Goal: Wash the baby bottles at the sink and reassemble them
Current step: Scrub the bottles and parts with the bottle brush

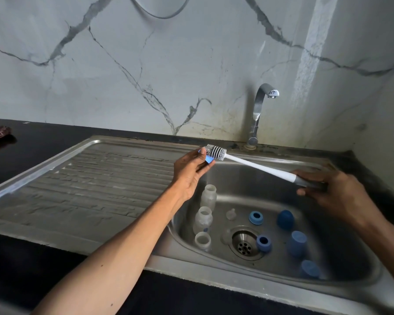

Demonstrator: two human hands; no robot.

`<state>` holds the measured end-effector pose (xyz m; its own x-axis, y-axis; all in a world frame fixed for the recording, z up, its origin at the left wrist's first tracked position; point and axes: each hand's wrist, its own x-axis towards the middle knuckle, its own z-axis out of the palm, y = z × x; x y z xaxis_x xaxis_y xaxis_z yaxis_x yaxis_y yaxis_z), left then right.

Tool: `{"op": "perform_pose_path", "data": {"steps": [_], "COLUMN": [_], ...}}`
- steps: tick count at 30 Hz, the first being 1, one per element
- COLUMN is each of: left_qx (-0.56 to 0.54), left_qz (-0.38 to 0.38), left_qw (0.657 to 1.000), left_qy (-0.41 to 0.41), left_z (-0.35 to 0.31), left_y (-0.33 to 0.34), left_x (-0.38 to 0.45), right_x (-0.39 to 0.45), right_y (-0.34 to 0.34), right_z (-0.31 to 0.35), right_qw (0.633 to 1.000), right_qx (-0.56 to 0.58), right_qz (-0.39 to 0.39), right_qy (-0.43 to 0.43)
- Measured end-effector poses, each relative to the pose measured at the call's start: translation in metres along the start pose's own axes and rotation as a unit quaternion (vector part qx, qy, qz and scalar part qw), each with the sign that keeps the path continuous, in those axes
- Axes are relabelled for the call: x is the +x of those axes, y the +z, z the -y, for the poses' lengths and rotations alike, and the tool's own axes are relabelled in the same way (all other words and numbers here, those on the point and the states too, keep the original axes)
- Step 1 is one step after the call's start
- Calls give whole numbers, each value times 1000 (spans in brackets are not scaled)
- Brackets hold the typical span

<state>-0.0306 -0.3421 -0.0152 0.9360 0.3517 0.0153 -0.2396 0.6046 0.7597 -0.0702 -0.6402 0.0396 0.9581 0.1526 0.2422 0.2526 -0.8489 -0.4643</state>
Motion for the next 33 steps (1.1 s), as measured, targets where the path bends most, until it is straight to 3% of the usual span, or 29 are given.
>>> {"op": "perform_pose_path", "data": {"steps": [6,15,20,25,33], "left_qx": [-83,-22,83,77,102], "left_qz": [-10,-39,-77,-115,-49], "left_qw": [996,999,993,988,993], "left_qy": [-38,2,30,65,25], "left_z": [-8,-3,7,4,14], "left_y": [-6,-9,-3,-9,0], "left_x": [3,8,8,17,6], "right_x": [-4,0,1,-3,-8], "right_y": [-2,-1,9,8,9], "right_z": [-2,-4,2,7,13], "right_qw": [992,998,994,993,992], "right_qx": [-112,-54,-82,-105,-122], "right_qz": [49,34,68,54,34], "right_qy": [17,17,19,10,-7]}}
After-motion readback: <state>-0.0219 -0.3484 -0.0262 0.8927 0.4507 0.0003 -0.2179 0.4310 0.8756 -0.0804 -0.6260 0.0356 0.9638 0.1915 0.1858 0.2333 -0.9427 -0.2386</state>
